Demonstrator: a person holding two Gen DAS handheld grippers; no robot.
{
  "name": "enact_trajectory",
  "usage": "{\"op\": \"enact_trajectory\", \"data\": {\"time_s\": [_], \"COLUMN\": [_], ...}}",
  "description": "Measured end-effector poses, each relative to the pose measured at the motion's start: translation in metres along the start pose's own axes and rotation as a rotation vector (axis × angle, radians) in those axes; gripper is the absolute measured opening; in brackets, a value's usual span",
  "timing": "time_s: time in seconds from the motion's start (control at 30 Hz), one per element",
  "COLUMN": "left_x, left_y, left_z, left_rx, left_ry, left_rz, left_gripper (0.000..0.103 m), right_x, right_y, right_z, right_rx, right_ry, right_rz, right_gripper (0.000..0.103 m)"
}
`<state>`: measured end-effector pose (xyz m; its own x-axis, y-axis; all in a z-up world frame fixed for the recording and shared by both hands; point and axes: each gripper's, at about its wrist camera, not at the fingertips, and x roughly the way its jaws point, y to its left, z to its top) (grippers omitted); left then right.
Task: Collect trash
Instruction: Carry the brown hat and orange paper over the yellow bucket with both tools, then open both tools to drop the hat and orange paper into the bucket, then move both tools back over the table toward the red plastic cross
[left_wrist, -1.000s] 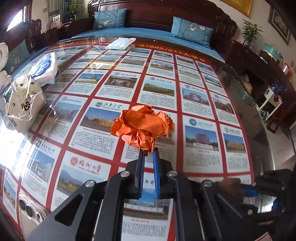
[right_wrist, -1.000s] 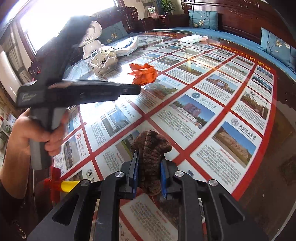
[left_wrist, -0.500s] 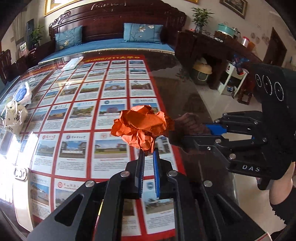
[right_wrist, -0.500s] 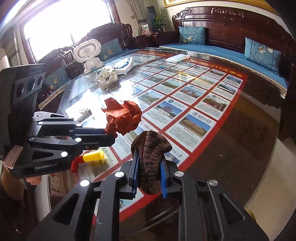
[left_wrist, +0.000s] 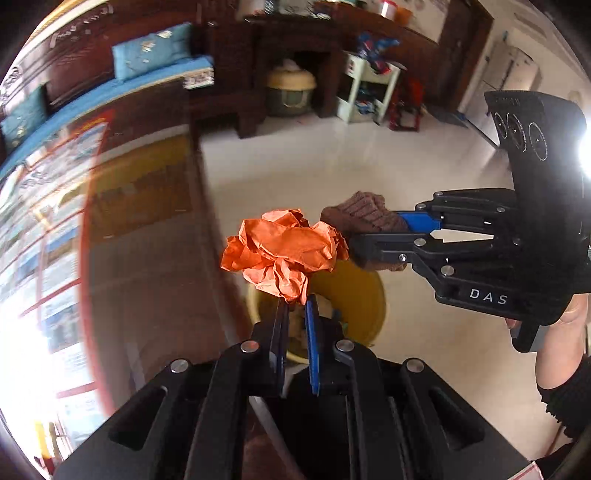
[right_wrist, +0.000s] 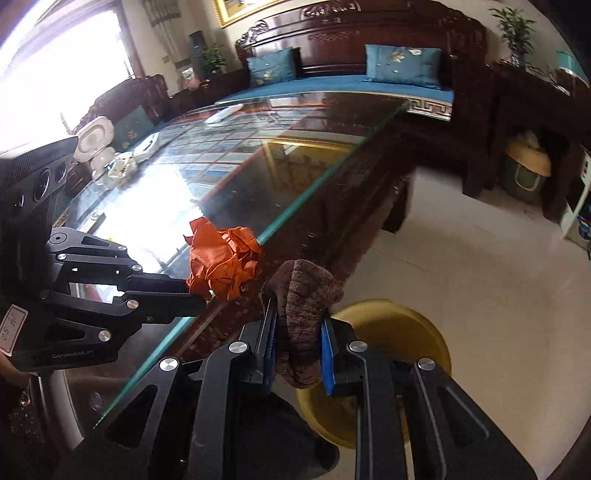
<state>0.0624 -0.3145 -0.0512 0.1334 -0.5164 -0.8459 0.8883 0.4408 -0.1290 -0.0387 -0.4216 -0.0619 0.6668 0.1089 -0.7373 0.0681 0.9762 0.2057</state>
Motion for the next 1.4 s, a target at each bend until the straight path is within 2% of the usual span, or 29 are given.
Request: {"op": "enact_trajectory", "data": {"time_s": [0.2,0.53,0.6,0.63,0.67,0.73,0.87,0.97,1.07,1.1,1.17,1.2,1.23,1.3,1.37,1.4], "left_x": [0.059,0.129,0.140,0.145,0.150,0.158,0.165,0.154,0.123,0.108,0.072,0.054,0.037,-0.002,-0.034,-0.051], "left_y": [-0.040,-0.033,-0.027,-0.027,-0.024,-0.020,-0.015,-0.013,-0.009,-0.008,-0.001,0.004,0.011,0.026,0.038,0.044], "left_z": [0.020,0.036,0.042,0.043,0.046,0.047,0.048,0.045,0.034,0.028,0.013,0.003,-0.006,-0.031,-0.052,-0.065], "left_rx": [0.031,-0.072,-0.105,-0.116,-0.125,-0.148,-0.161,-0.163,-0.176,-0.175,-0.192,-0.211,-0.233,-0.279,-0.323,-0.346], "left_ry": [0.092,0.199,0.203,0.203,0.210,0.222,0.240,0.220,0.139,0.104,0.023,-0.014,-0.049,-0.118,-0.164,-0.189], "left_rz": [-0.048,-0.092,-0.094,-0.082,-0.070,-0.075,-0.082,-0.070,-0.032,-0.012,0.036,0.078,0.128,0.200,0.261,0.293], "left_gripper": [0.010,0.012,0.026,0.032,0.043,0.047,0.053,0.057,0.063,0.068,0.074,0.081,0.083,0.083,0.084,0.085], "right_x": [0.002,0.045,0.057,0.063,0.067,0.074,0.072,0.062,0.044,0.037,0.022,0.015,0.010,0.002,-0.006,-0.008], "right_y": [-0.044,-0.100,-0.109,-0.113,-0.115,-0.121,-0.125,-0.123,-0.108,-0.102,-0.083,-0.072,-0.058,-0.031,0.004,0.020], "right_z": [-0.028,-0.052,-0.054,-0.055,-0.057,-0.059,-0.064,-0.066,-0.069,-0.068,-0.065,-0.063,-0.060,-0.052,-0.044,-0.041], "right_rx": [0.084,0.207,0.224,0.229,0.235,0.249,0.272,0.271,0.225,0.206,0.156,0.130,0.098,0.033,-0.037,-0.068], "right_ry": [0.029,0.115,0.139,0.155,0.159,0.170,0.160,0.124,0.051,0.024,-0.036,-0.063,-0.087,-0.121,-0.166,-0.177], "right_rz": [-0.051,-0.056,-0.056,-0.062,-0.074,-0.072,-0.065,-0.085,-0.093,-0.089,-0.076,-0.065,-0.042,-0.001,0.032,0.058], "right_gripper": [0.022,0.024,0.030,0.040,0.048,0.053,0.054,0.055,0.056,0.056,0.062,0.063,0.065,0.069,0.080,0.080]}}
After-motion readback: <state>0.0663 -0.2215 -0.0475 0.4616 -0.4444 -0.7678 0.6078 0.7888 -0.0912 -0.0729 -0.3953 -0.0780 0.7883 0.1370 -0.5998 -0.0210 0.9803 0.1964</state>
